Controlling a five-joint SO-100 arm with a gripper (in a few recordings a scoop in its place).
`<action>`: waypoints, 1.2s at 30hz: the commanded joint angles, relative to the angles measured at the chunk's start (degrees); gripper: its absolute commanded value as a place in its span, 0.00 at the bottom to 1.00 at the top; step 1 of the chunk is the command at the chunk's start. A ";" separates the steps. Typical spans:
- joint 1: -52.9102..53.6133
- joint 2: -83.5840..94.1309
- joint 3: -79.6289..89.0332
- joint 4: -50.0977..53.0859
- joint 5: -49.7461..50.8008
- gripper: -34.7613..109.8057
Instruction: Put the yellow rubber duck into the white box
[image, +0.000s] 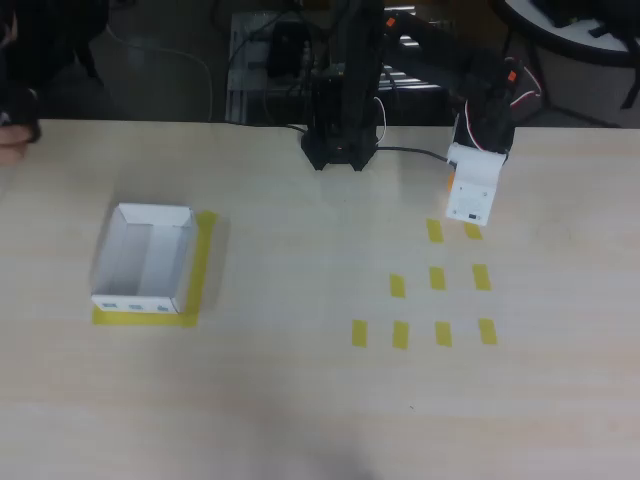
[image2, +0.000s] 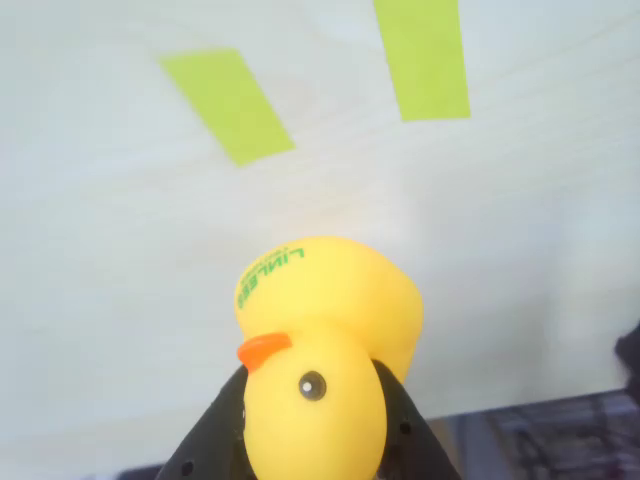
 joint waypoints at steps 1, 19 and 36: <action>5.36 12.48 -11.07 4.75 -0.09 0.24; 54.05 47.37 -12.66 3.78 -6.42 0.24; 106.44 79.10 22.24 -23.20 -3.52 0.24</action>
